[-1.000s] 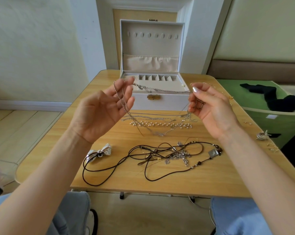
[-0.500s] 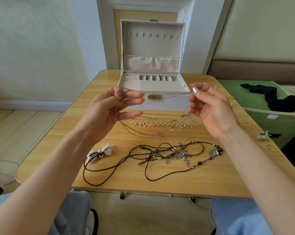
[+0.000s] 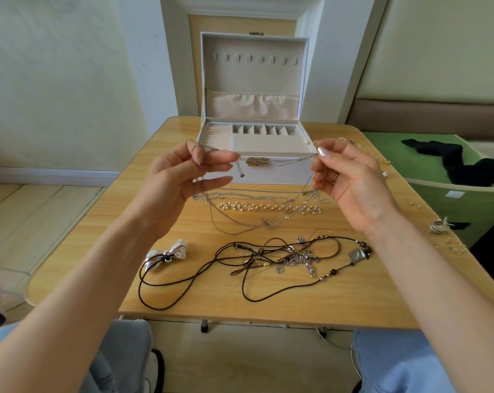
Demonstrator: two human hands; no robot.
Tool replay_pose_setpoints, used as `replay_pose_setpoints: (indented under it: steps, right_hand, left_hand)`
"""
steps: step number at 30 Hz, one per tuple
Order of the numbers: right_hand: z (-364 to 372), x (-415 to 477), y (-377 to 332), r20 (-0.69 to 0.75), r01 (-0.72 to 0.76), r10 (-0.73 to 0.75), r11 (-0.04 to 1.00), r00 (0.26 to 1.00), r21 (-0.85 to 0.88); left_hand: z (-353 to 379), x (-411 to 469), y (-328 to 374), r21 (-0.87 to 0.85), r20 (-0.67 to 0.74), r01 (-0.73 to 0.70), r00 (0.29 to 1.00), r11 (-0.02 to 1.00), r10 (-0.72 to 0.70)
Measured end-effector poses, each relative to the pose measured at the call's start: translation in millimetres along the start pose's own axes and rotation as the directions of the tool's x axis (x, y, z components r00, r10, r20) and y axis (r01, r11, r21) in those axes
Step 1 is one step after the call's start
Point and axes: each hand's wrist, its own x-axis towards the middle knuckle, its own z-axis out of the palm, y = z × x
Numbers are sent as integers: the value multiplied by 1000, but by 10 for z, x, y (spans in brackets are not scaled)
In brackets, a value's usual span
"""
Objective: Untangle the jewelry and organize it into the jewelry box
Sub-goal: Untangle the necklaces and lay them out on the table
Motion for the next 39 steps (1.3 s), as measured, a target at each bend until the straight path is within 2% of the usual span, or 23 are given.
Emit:
replay_pose_setpoints:
  steps: [2, 4, 8, 11, 13, 16, 20, 23, 27, 29, 35, 39]
  right_hand:
    - [-16, 8, 8, 5, 20, -20, 997, 1000, -75]
    - [-53, 23, -4, 20, 48, -44, 972, 999, -229]
    - [-139, 40, -65, 140, 98, -22, 818, 990, -567]
    - [-181, 33, -49, 168, 78, 55, 719, 984, -691]
    - [-198, 31, -28, 158, 72, 64, 685, 985, -725]
    - [-226, 31, -31, 115, 34, 66, 709, 991, -704]
    - [-298, 20, -70, 59, -38, 110, 716, 992, -697]
    - [-333, 3, -50, 7, -75, 111, 718, 994, -692]
    - [-403, -10, -23, -58, -90, 69, 711, 996, -697]
    - [-432, -29, -30, -73, -95, 61, 706, 995, -702]
    - [-460, -102, 52, -84, -111, 74, 529, 994, -841]
    - [-464, -148, 134, -63, -93, 85, 422, 994, -902]
  left_hand:
    - [-25, 12, 12, 43, -34, 2, 999, 999, -1]
    - [-60, 26, 33, 82, -91, 13, 996, 997, -5]
    - [-184, 64, 53, 106, -218, 25, 976, 994, -2]
    - [-260, 64, 53, 132, -276, 48, 961, 990, -10]
    - [-293, 51, 53, 171, -292, 73, 956, 983, -20]
    - [-341, 27, 47, 279, -299, 121, 954, 953, -33]
    - [-440, -11, -17, 500, -276, 205, 959, 842, -69]
    - [-471, -46, -64, 500, -256, 253, 957, 828, -137]
    - [-472, -83, -98, 467, -283, 288, 944, 836, -168]
    - [-462, -98, -109, 498, -294, 315, 938, 808, -185]
    - [-442, -131, -193, 782, -244, 295, 955, 550, -167]
    - [-469, -120, -234, 869, -215, 256, 966, 424, -142]
